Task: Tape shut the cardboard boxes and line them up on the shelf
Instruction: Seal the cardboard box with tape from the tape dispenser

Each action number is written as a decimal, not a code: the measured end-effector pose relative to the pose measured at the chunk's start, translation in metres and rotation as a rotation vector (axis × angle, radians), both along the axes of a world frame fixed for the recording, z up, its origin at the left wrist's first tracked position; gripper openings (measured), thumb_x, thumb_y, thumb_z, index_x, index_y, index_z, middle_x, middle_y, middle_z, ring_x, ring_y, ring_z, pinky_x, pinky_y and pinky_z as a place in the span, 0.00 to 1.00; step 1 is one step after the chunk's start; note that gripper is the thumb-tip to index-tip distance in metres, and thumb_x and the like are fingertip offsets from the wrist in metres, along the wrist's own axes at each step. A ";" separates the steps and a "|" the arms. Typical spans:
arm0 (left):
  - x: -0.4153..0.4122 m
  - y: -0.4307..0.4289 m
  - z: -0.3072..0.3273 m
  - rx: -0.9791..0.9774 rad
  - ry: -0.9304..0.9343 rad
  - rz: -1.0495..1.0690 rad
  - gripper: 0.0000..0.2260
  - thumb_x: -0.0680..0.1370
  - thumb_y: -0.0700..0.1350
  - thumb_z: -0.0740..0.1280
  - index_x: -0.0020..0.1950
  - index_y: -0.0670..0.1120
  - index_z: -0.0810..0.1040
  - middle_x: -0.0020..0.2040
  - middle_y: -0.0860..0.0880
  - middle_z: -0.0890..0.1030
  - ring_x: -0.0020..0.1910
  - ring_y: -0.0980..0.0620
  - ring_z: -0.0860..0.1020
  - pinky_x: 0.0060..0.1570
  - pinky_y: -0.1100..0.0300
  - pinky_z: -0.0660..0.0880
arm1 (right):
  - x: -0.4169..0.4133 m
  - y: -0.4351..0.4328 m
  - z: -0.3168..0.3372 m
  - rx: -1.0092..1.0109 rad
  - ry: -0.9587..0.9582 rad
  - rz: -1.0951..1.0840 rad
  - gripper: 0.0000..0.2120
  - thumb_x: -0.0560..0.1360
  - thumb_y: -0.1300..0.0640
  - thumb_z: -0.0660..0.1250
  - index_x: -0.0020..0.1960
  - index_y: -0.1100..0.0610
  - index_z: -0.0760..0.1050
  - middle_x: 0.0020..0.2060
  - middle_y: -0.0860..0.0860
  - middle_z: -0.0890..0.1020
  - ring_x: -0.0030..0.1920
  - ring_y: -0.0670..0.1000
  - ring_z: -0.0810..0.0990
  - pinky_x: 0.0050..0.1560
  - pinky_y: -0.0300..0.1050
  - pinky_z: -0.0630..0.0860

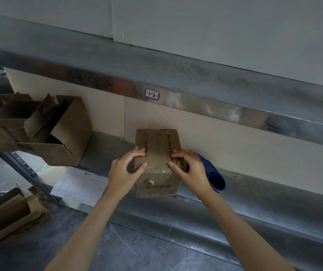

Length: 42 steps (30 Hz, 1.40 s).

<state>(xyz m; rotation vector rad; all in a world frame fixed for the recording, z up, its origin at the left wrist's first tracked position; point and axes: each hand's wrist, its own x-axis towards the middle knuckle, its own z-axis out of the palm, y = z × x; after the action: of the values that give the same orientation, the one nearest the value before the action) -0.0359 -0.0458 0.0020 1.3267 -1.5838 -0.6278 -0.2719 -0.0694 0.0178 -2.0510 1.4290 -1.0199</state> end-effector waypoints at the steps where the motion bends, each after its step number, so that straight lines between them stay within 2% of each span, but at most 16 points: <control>1: 0.000 0.000 0.000 -0.001 -0.011 0.006 0.13 0.75 0.51 0.73 0.59 0.55 0.80 0.64 0.63 0.78 0.70 0.66 0.69 0.70 0.42 0.68 | 0.000 0.000 0.001 0.001 0.004 0.001 0.15 0.74 0.44 0.70 0.56 0.51 0.79 0.57 0.42 0.78 0.60 0.37 0.71 0.59 0.35 0.70; 4: -0.002 0.001 0.002 0.010 -0.059 0.033 0.19 0.71 0.65 0.71 0.58 0.59 0.78 0.64 0.65 0.77 0.69 0.68 0.68 0.70 0.50 0.64 | -0.003 -0.001 0.005 0.017 0.034 0.024 0.21 0.71 0.37 0.68 0.56 0.50 0.79 0.57 0.42 0.78 0.58 0.34 0.70 0.55 0.28 0.65; 6: -0.004 0.003 0.003 0.007 -0.095 0.049 0.22 0.69 0.68 0.70 0.58 0.59 0.77 0.65 0.65 0.76 0.69 0.68 0.67 0.67 0.54 0.60 | -0.003 -0.001 0.005 0.019 0.061 0.030 0.21 0.71 0.38 0.69 0.56 0.51 0.78 0.58 0.42 0.77 0.57 0.38 0.70 0.53 0.27 0.65; 9: -0.008 0.003 0.005 0.017 -0.081 0.073 0.19 0.70 0.63 0.72 0.57 0.58 0.76 0.66 0.63 0.76 0.70 0.66 0.68 0.67 0.54 0.61 | 0.000 -0.002 0.005 0.011 0.096 0.029 0.19 0.71 0.42 0.72 0.56 0.53 0.78 0.58 0.44 0.77 0.57 0.41 0.71 0.52 0.27 0.65; 14: -0.015 0.005 0.005 0.011 -0.089 0.126 0.13 0.74 0.52 0.74 0.56 0.57 0.76 0.65 0.61 0.77 0.68 0.65 0.69 0.70 0.48 0.64 | -0.002 0.000 0.006 0.019 0.057 0.034 0.17 0.73 0.43 0.71 0.56 0.53 0.77 0.58 0.44 0.77 0.56 0.31 0.68 0.52 0.23 0.64; 17: -0.015 0.005 0.005 0.006 -0.085 0.121 0.13 0.74 0.50 0.74 0.57 0.56 0.76 0.65 0.59 0.78 0.69 0.62 0.70 0.69 0.42 0.67 | -0.001 -0.001 0.006 0.009 0.091 0.039 0.18 0.73 0.43 0.70 0.56 0.53 0.77 0.58 0.45 0.77 0.55 0.35 0.68 0.52 0.26 0.65; 20: -0.009 0.005 0.006 0.034 -0.057 0.062 0.17 0.73 0.60 0.72 0.58 0.58 0.75 0.68 0.60 0.76 0.71 0.61 0.68 0.71 0.41 0.65 | -0.006 -0.003 0.010 0.041 0.101 0.075 0.25 0.69 0.35 0.69 0.58 0.52 0.77 0.59 0.42 0.76 0.59 0.42 0.70 0.54 0.36 0.70; 23: -0.006 0.007 0.006 0.069 -0.130 0.023 0.27 0.67 0.73 0.67 0.61 0.63 0.71 0.72 0.60 0.71 0.72 0.60 0.67 0.72 0.49 0.59 | -0.011 -0.004 0.011 0.003 0.188 0.129 0.31 0.65 0.34 0.71 0.61 0.52 0.76 0.61 0.42 0.75 0.62 0.45 0.70 0.55 0.42 0.73; 25: -0.008 0.007 0.005 0.054 -0.163 0.033 0.29 0.65 0.74 0.67 0.61 0.65 0.69 0.72 0.61 0.70 0.71 0.61 0.67 0.70 0.52 0.59 | -0.011 -0.002 0.010 -0.036 0.218 0.127 0.31 0.66 0.35 0.72 0.61 0.54 0.77 0.62 0.44 0.75 0.62 0.46 0.69 0.55 0.44 0.74; 29: -0.009 0.007 0.001 0.043 -0.154 0.036 0.33 0.63 0.76 0.67 0.64 0.63 0.70 0.72 0.61 0.70 0.71 0.61 0.67 0.70 0.51 0.59 | -0.010 0.000 0.007 -0.031 0.228 0.120 0.36 0.65 0.29 0.66 0.63 0.53 0.75 0.64 0.44 0.75 0.63 0.43 0.66 0.57 0.40 0.71; 31: -0.008 0.007 0.000 0.047 -0.167 0.036 0.35 0.62 0.76 0.68 0.65 0.62 0.70 0.72 0.60 0.70 0.71 0.59 0.68 0.70 0.52 0.60 | -0.010 0.000 0.007 -0.026 0.239 0.112 0.37 0.64 0.28 0.66 0.64 0.52 0.74 0.65 0.43 0.74 0.63 0.41 0.65 0.56 0.37 0.69; 34: -0.009 0.005 0.001 0.050 -0.176 0.048 0.33 0.63 0.73 0.71 0.64 0.62 0.70 0.72 0.60 0.71 0.70 0.60 0.68 0.68 0.53 0.60 | -0.008 0.000 0.006 -0.043 0.238 0.098 0.34 0.65 0.31 0.68 0.62 0.53 0.75 0.64 0.44 0.75 0.63 0.42 0.66 0.54 0.38 0.70; 37: -0.005 0.005 0.001 0.064 -0.188 0.014 0.32 0.64 0.72 0.71 0.64 0.63 0.70 0.72 0.62 0.70 0.71 0.62 0.66 0.68 0.53 0.58 | -0.012 -0.002 0.008 -0.012 0.218 0.126 0.31 0.66 0.36 0.73 0.63 0.52 0.75 0.64 0.43 0.74 0.64 0.45 0.68 0.59 0.41 0.70; 39: 0.003 0.005 0.002 0.080 -0.159 -0.048 0.30 0.65 0.70 0.71 0.64 0.63 0.71 0.71 0.66 0.69 0.73 0.65 0.63 0.70 0.51 0.57 | -0.019 -0.005 0.012 0.037 0.190 0.188 0.31 0.66 0.36 0.72 0.64 0.51 0.76 0.65 0.42 0.73 0.65 0.45 0.69 0.63 0.41 0.69; 42: 0.010 0.003 0.004 0.101 -0.095 -0.108 0.27 0.68 0.64 0.74 0.65 0.60 0.74 0.69 0.67 0.71 0.73 0.68 0.62 0.73 0.48 0.57 | -0.026 -0.010 0.016 0.066 0.175 0.250 0.27 0.69 0.42 0.73 0.65 0.51 0.76 0.65 0.41 0.73 0.66 0.43 0.69 0.67 0.41 0.66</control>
<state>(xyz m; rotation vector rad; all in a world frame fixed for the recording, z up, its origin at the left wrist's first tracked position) -0.0263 -0.0426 0.0065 1.3694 -1.7287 -0.7284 -0.2982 -0.0790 0.0342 -2.2460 1.2277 -0.6980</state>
